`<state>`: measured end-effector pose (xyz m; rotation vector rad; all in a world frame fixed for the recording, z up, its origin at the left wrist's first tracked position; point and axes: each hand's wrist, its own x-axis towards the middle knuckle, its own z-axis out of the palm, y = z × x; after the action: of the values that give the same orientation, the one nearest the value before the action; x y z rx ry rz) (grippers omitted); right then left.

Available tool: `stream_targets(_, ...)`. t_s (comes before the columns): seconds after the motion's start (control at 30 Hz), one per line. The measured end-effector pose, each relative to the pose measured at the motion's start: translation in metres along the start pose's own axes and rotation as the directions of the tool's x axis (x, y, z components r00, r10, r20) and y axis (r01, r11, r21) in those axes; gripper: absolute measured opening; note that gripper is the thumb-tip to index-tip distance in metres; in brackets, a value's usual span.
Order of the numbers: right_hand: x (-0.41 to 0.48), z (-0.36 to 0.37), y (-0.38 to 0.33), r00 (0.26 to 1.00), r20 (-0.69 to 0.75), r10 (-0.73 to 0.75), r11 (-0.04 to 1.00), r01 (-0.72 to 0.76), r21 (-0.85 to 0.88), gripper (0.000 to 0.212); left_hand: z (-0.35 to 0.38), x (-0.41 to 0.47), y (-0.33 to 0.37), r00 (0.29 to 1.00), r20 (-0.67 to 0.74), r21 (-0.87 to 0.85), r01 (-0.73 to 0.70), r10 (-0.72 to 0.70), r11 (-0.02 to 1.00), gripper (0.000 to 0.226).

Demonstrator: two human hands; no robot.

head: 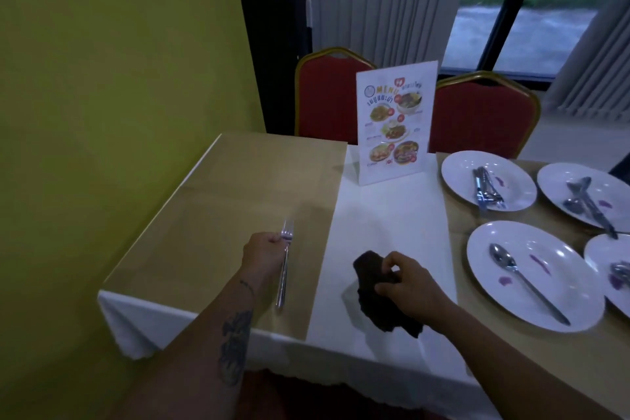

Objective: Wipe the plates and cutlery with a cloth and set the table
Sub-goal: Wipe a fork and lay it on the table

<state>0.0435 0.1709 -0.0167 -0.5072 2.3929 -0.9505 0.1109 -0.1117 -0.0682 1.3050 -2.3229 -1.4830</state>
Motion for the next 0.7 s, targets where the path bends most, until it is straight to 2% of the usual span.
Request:
stream_targets(0.13, 0.000, 0.003, 0.004, 0.999, -0.016, 0.029, 0.999, -0.029, -0.014, 0.020, -0.006, -0.015, -0.011, 1.000, 0.005, 0.155, 0.011, -0.012, 0.988, 0.016)
stream_targets(0.33, -0.005, 0.006, 0.008, 0.999, 0.033, 0.028, 0.999, -0.029, 0.025, 0.017, 0.001, -0.009, -0.023, 1.000, 0.028, 0.243, 0.007, -0.014, 0.970, 0.038)
stream_targets(0.57, -0.006, 0.007, 0.006, 0.999, 0.037, 0.031, 0.999, -0.032, 0.043, 0.016, 0.002, -0.005, -0.019, 1.000, -0.030, 0.396, 0.003, 0.010, 0.918, 0.044)
stream_targets(0.7, -0.007, 0.007, 0.005, 0.998, 0.043, 0.034, 0.997, -0.037, 0.062, 0.016, 0.002, -0.007, -0.016, 0.999, -0.032, 0.435, 0.011, 0.003, 0.900, 0.037)
